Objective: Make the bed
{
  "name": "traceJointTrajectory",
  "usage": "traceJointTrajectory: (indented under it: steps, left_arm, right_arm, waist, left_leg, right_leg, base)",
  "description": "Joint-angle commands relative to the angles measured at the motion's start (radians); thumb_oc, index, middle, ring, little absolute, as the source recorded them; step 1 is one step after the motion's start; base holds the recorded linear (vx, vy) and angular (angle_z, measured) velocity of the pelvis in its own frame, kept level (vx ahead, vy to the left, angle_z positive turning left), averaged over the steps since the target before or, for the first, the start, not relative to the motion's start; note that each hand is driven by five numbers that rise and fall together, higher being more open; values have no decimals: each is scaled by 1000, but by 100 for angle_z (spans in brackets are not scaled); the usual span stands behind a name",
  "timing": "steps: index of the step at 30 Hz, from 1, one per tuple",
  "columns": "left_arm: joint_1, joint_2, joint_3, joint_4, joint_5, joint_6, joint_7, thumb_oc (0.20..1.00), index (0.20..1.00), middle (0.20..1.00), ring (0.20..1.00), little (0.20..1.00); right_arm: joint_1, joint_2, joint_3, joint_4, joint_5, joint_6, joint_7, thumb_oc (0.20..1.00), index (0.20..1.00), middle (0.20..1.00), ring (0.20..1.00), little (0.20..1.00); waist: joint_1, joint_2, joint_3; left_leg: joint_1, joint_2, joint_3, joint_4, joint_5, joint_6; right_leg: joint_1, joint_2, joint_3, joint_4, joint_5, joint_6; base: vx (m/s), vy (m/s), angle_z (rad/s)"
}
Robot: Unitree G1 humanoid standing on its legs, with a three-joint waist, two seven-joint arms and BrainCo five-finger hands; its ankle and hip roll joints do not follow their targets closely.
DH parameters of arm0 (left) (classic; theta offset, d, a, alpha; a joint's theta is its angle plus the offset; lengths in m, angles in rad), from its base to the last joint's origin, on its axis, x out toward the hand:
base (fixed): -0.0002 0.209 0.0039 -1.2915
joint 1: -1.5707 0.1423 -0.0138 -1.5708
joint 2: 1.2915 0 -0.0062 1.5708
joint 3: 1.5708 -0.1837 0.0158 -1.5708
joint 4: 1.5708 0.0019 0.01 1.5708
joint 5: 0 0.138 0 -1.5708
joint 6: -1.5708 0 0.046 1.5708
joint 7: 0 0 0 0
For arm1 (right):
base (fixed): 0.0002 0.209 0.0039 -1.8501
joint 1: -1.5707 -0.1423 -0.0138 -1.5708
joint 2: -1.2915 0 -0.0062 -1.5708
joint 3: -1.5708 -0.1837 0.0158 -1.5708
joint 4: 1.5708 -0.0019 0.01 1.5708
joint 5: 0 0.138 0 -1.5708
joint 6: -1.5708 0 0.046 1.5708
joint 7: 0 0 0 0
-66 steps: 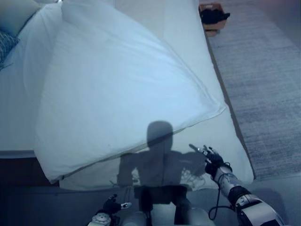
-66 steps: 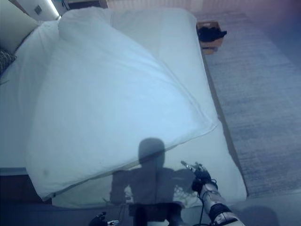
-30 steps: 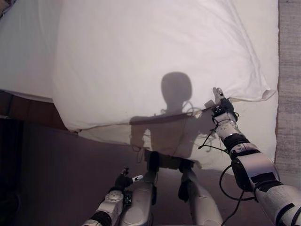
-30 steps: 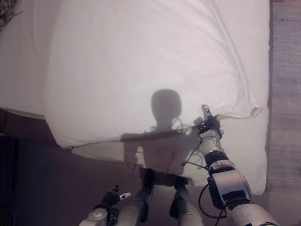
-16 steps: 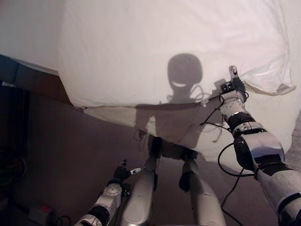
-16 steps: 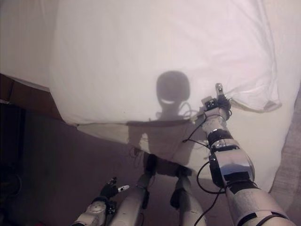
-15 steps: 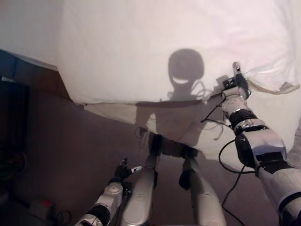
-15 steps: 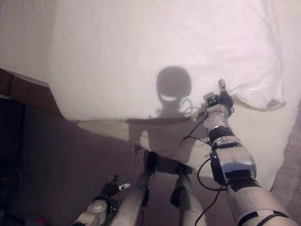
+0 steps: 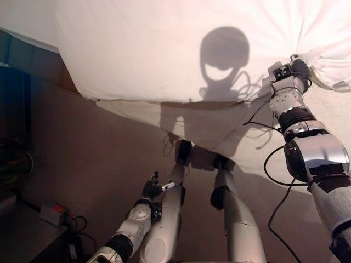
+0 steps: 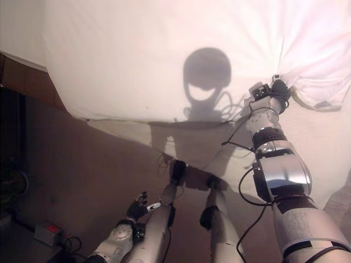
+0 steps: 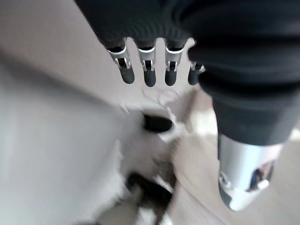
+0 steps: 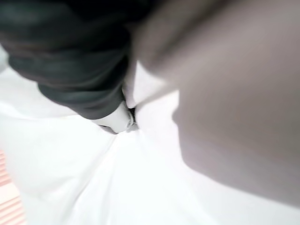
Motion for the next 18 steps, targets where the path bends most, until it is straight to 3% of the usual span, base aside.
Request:
traceJointTrajectory:
  steps: [1, 5, 7, 12, 18]
  left_arm:
    - [31, 73, -51, -185, -138, -25, -96, 1000, 1000, 1000, 1000, 1000]
    - [29, 101, -69, -295, -252, -13, -157, 1000, 1000, 1000, 1000, 1000]
    - [-4, 127, -90, -382, -308, -15, -187, 1000, 1000, 1000, 1000, 1000]
    - [-149, 204, -140, -572, -403, -23, -222, 1000, 1000, 1000, 1000, 1000]
    - [-346, 181, -159, -527, -502, -49, -178, 1000, 1000, 1000, 1000, 1000]
  right_arm:
    - [-31, 43, 84, -220, -63, -78, 48, 200, 200, 200, 200, 200]
    - [-2, 75, 95, -315, -43, -108, 70, 200, 200, 200, 200, 200]
    - [17, 94, 106, -390, -35, -126, 83, 200, 200, 200, 200, 200]
    - [66, 115, 131, -540, -73, -143, 90, 200, 200, 200, 200, 200]
    - [69, 98, 176, -559, -105, -92, 103, 200, 200, 200, 200, 200]
  waist:
    - [-2, -68, 6]
    - [-26, -95, 6]
    - [-48, -109, 6]
    - [-88, -140, 6]
    - [-129, -156, 6]
  left_leg:
    - [-122, -31, 68, 168, -124, 7]
    - [-140, -20, 91, 205, -146, 12]
    - [-148, -18, 110, 204, -118, 14]
    - [-71, -8, 146, 176, -114, 14]
    - [33, -8, 180, 157, -114, 19]
  right_leg:
    - [25, -79, 105, 166, -85, 130]
    - [12, -66, 143, 158, -65, 134]
    - [2, -67, 145, 143, -34, 129]
    - [49, -59, 183, 116, -14, 132]
    - [109, -61, 212, 119, -10, 135]
  base:
    - [-85, 109, -4]
    - [-69, 81, -34]
    - [-122, 46, -29]
    - [-74, 30, -20]
    - [-57, 11, -15]
